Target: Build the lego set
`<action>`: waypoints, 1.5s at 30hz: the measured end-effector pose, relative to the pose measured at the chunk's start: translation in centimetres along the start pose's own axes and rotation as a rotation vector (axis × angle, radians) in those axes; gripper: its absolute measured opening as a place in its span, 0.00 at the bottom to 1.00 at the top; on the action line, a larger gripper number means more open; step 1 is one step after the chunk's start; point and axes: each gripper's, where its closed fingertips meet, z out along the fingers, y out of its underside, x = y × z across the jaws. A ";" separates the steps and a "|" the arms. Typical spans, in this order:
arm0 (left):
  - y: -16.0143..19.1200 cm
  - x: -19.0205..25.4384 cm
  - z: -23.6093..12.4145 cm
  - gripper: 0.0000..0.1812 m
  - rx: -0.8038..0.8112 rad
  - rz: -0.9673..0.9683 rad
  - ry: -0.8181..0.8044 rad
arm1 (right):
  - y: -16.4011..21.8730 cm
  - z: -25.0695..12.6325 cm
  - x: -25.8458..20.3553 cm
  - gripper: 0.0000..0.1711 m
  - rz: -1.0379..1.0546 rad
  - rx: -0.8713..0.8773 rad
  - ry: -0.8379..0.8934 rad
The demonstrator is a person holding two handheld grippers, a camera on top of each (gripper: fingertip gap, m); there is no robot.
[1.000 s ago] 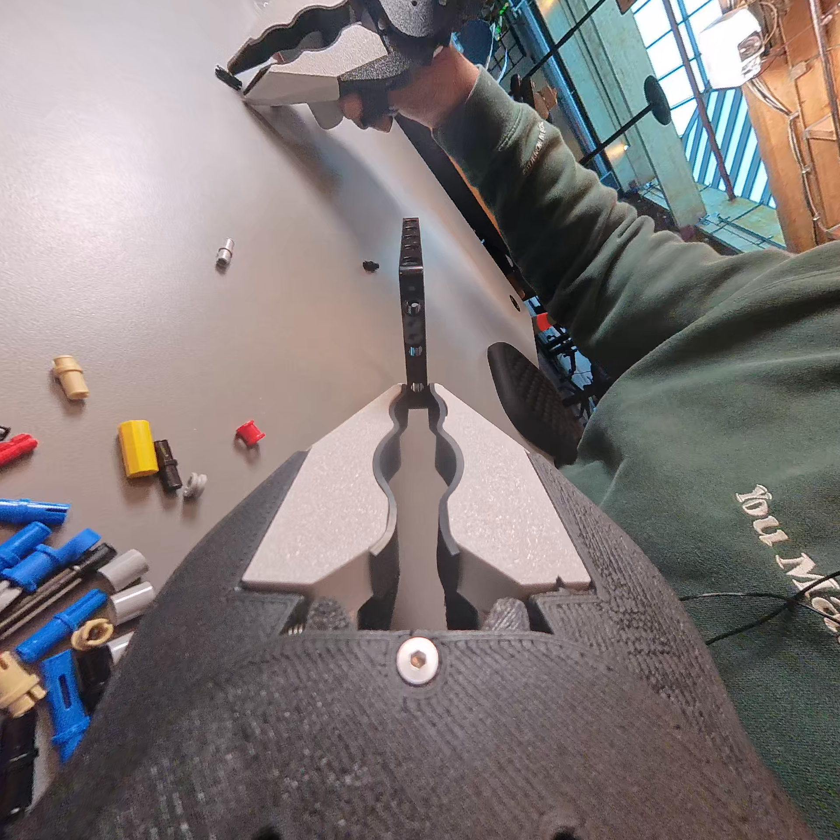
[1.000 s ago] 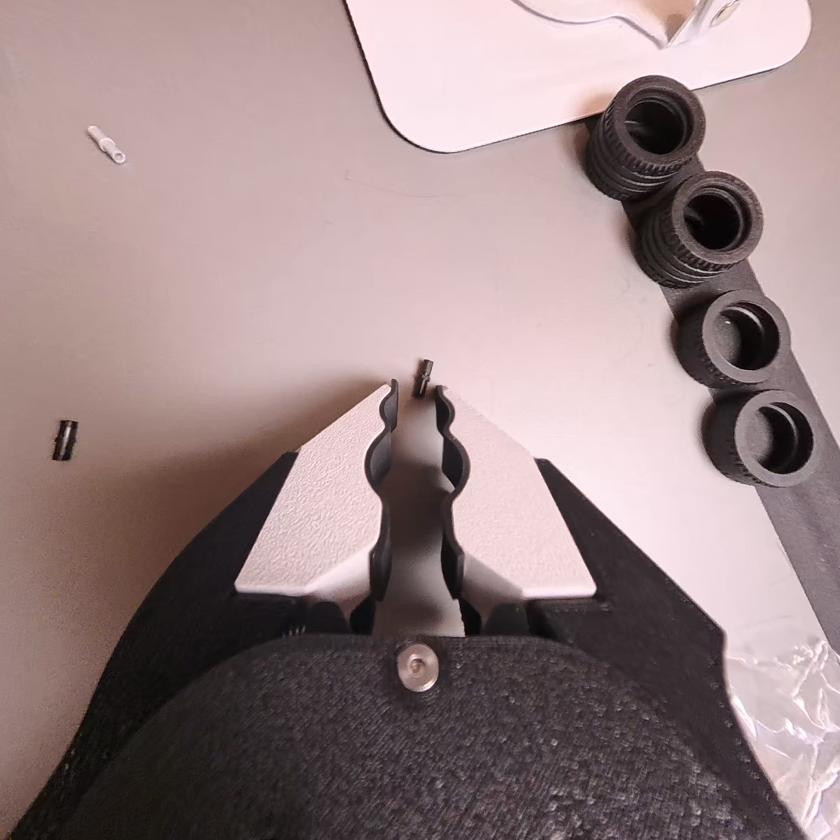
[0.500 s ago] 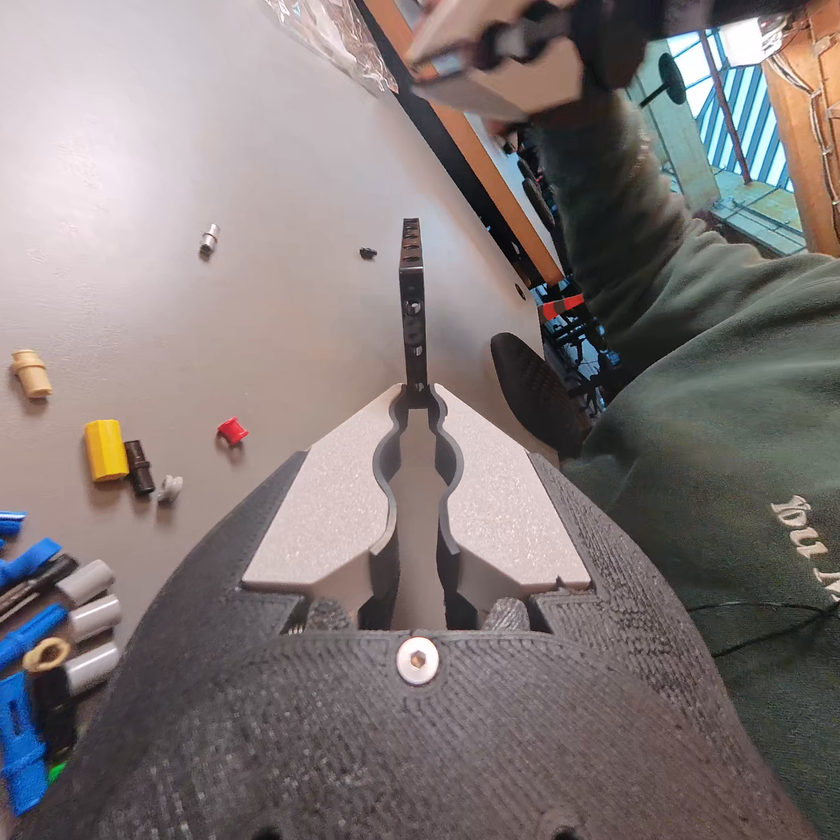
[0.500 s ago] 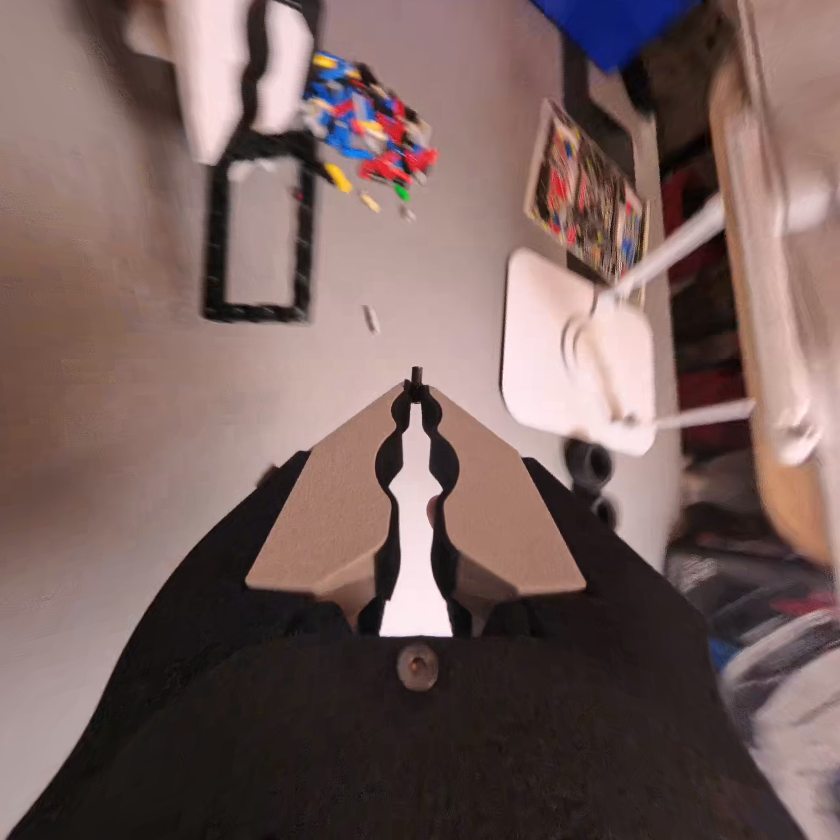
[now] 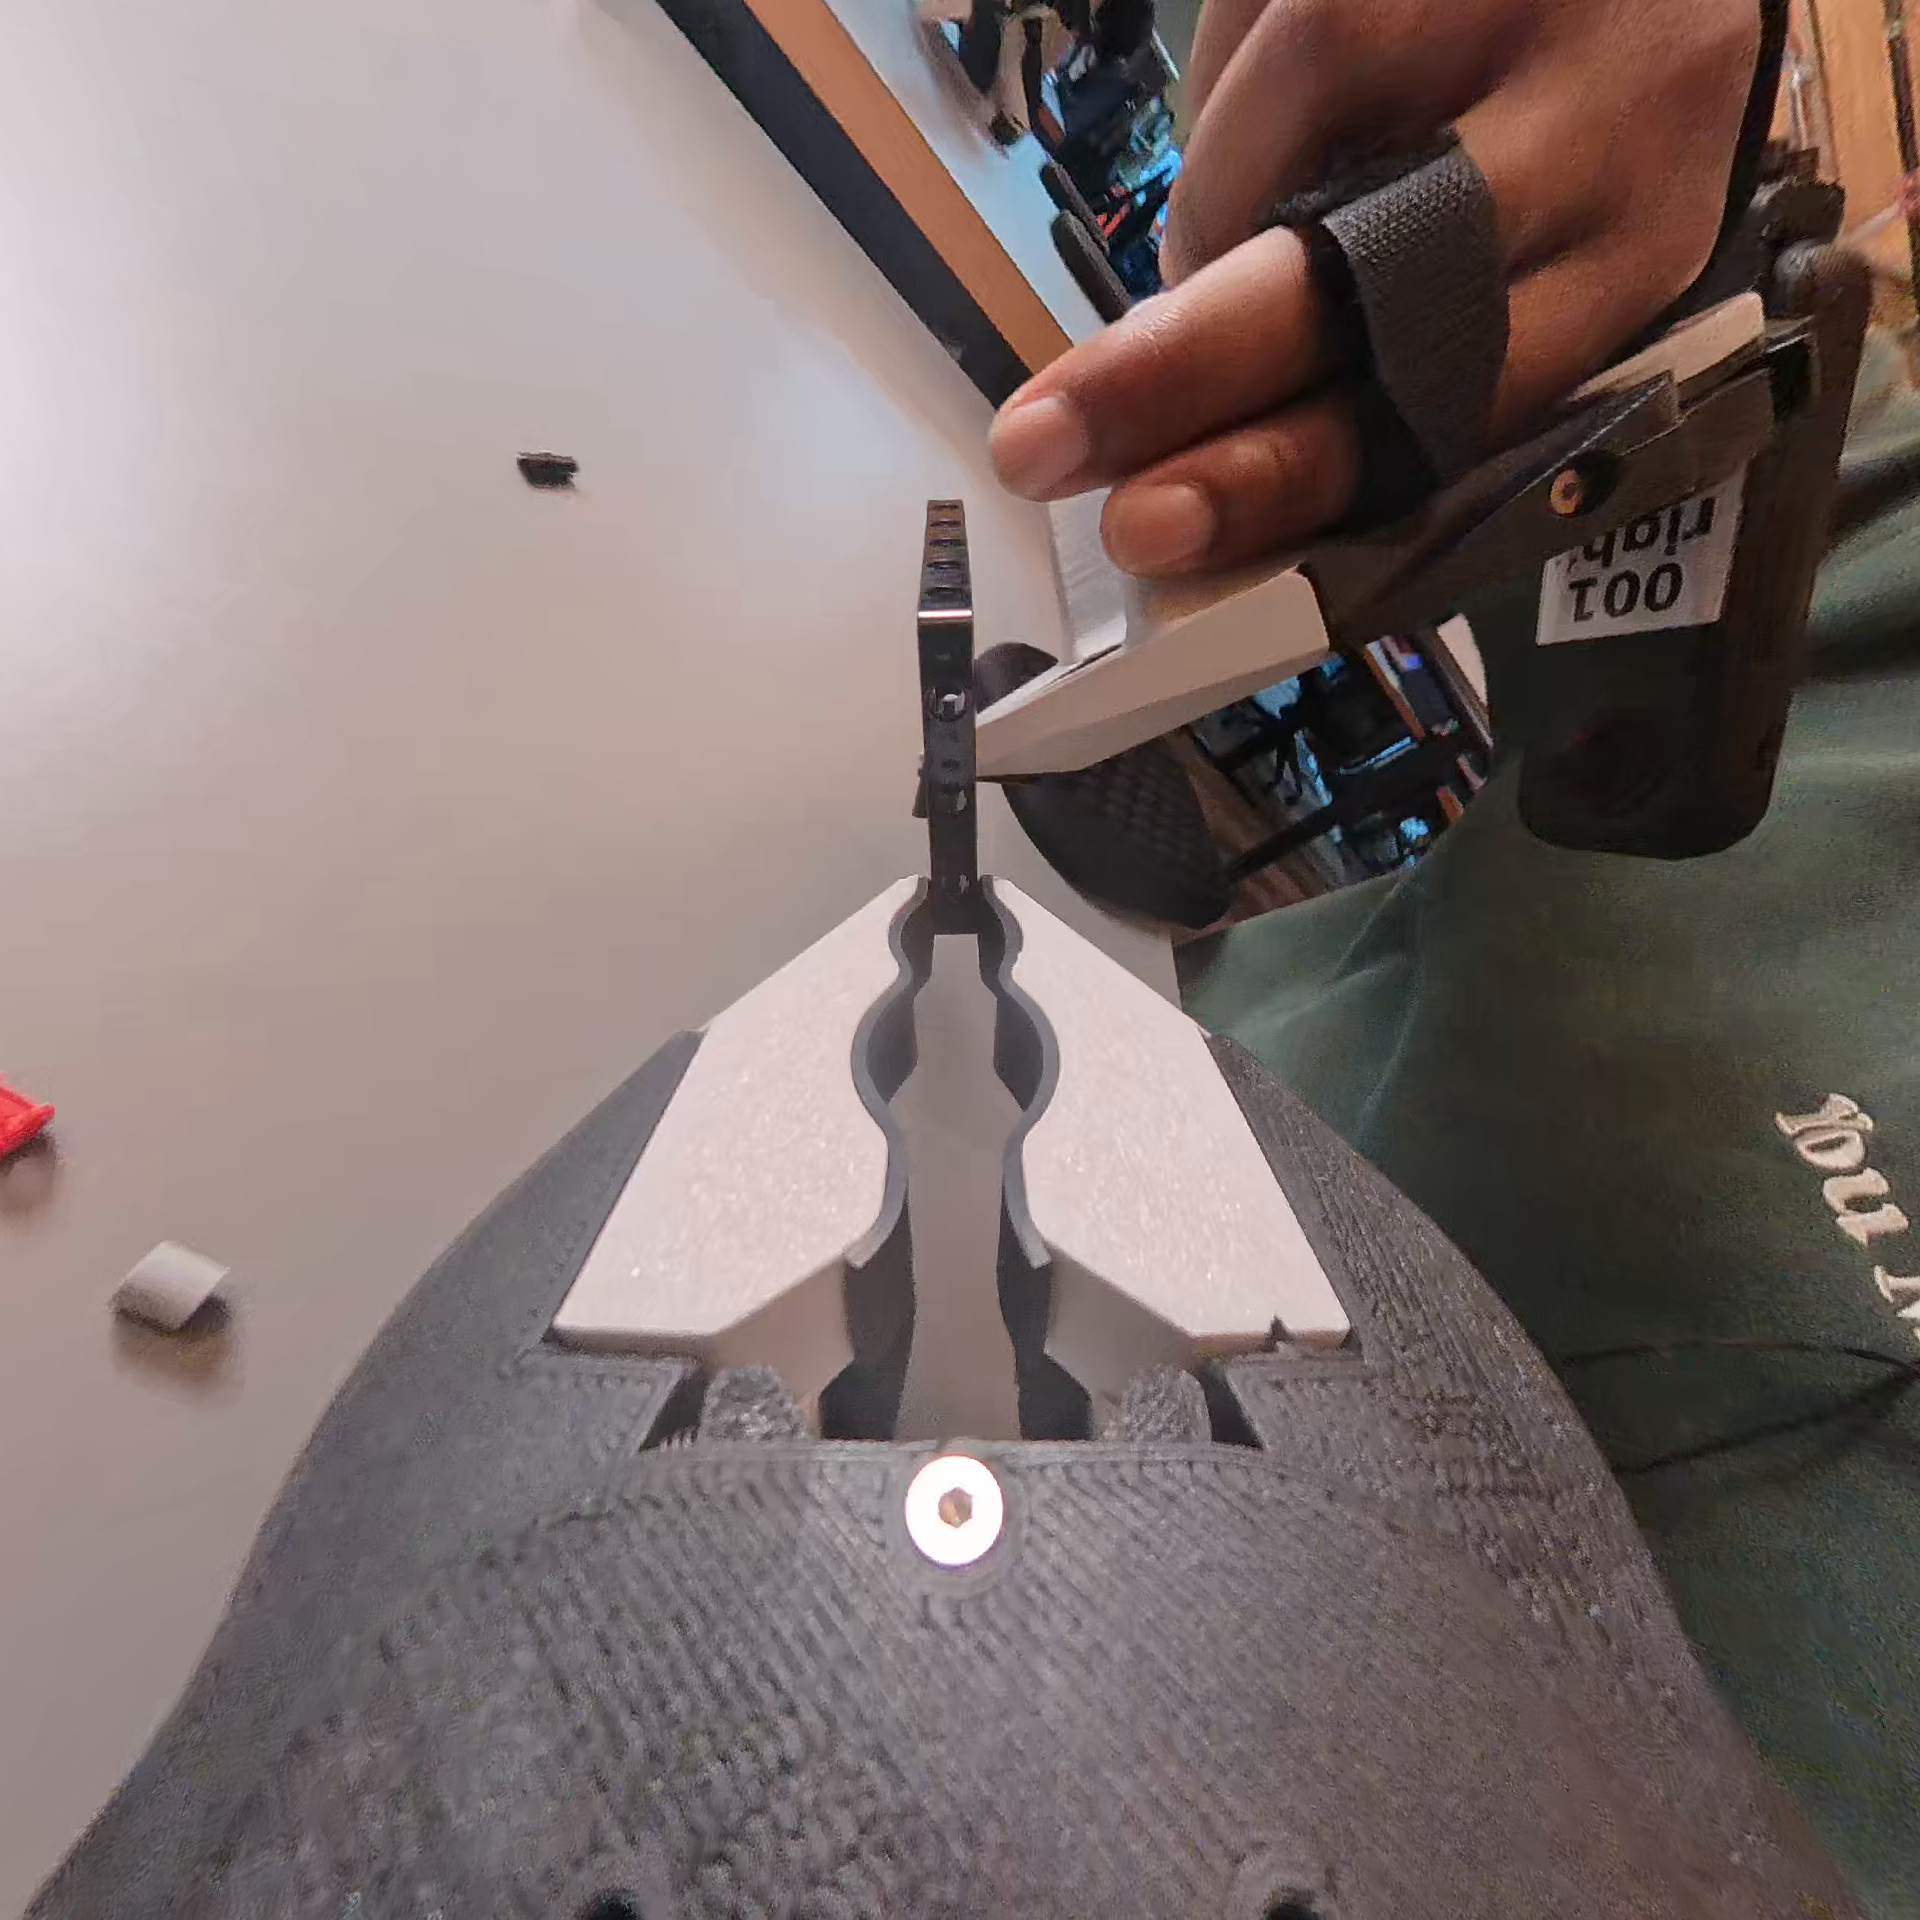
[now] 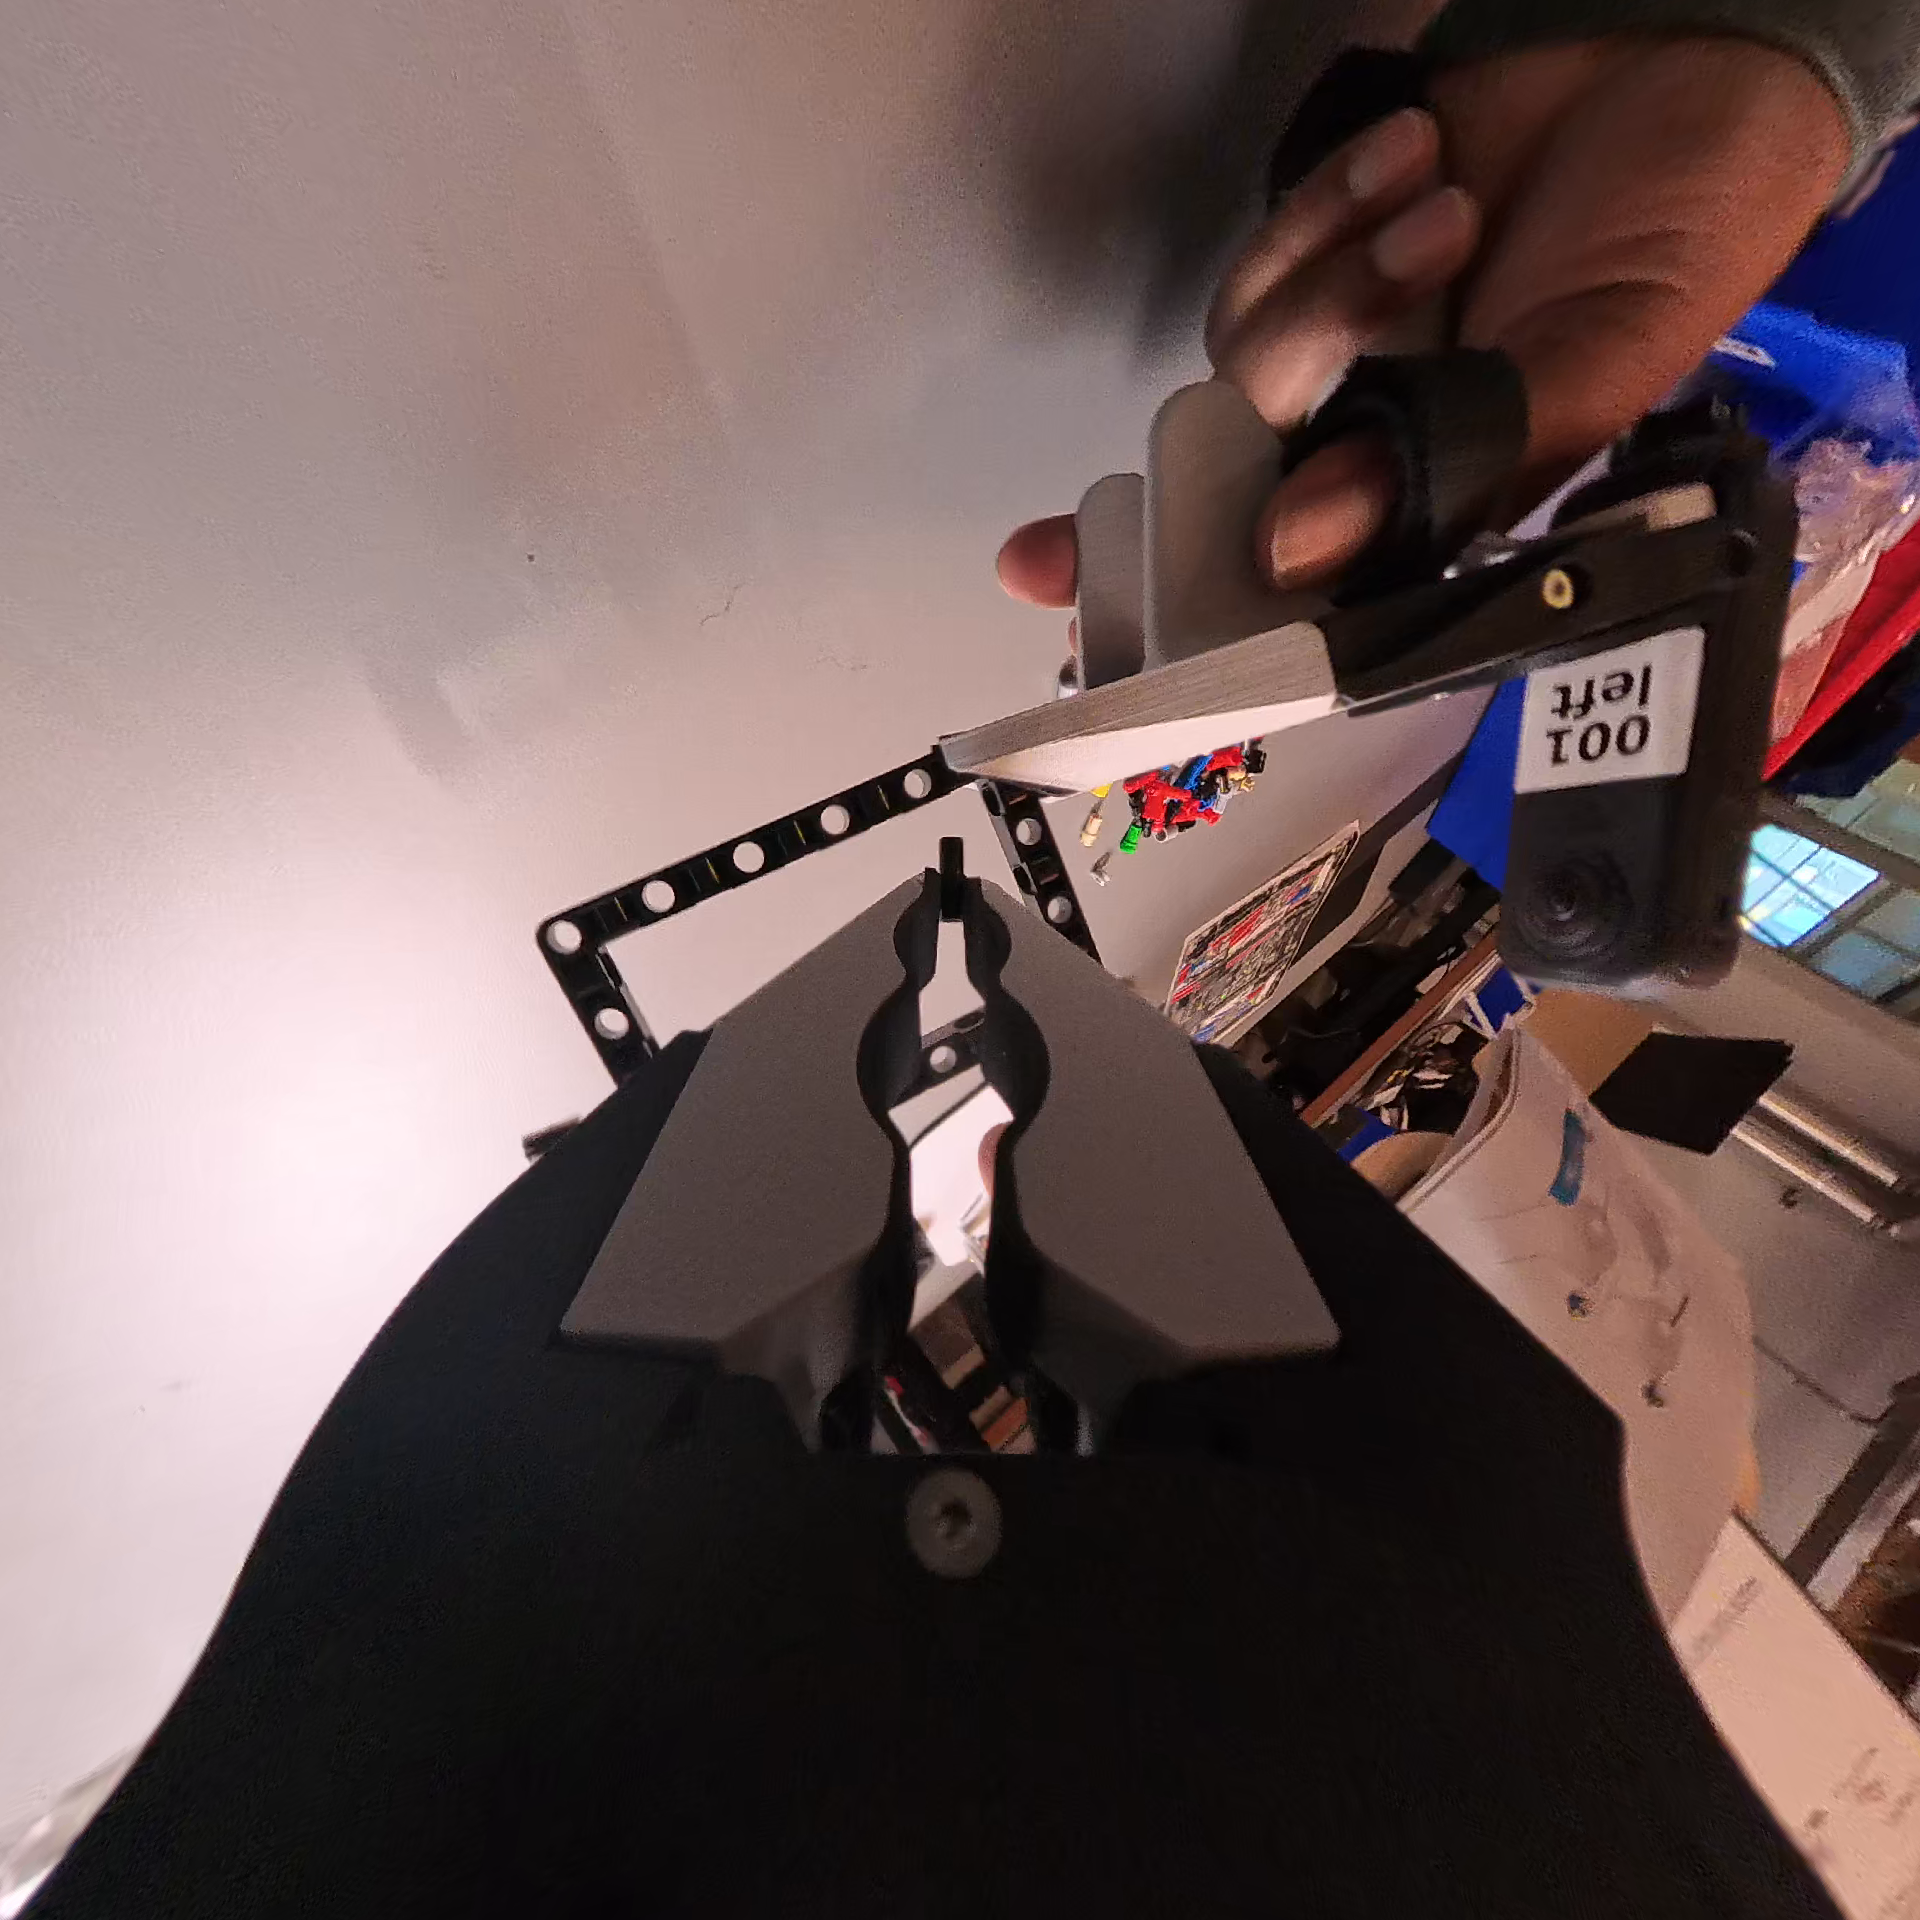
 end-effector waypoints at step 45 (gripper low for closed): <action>3.5 4.7 1.4 0.03 -0.218 0.355 0.125 | -6.3 -3.3 -0.9 0.01 -0.164 0.266 -0.113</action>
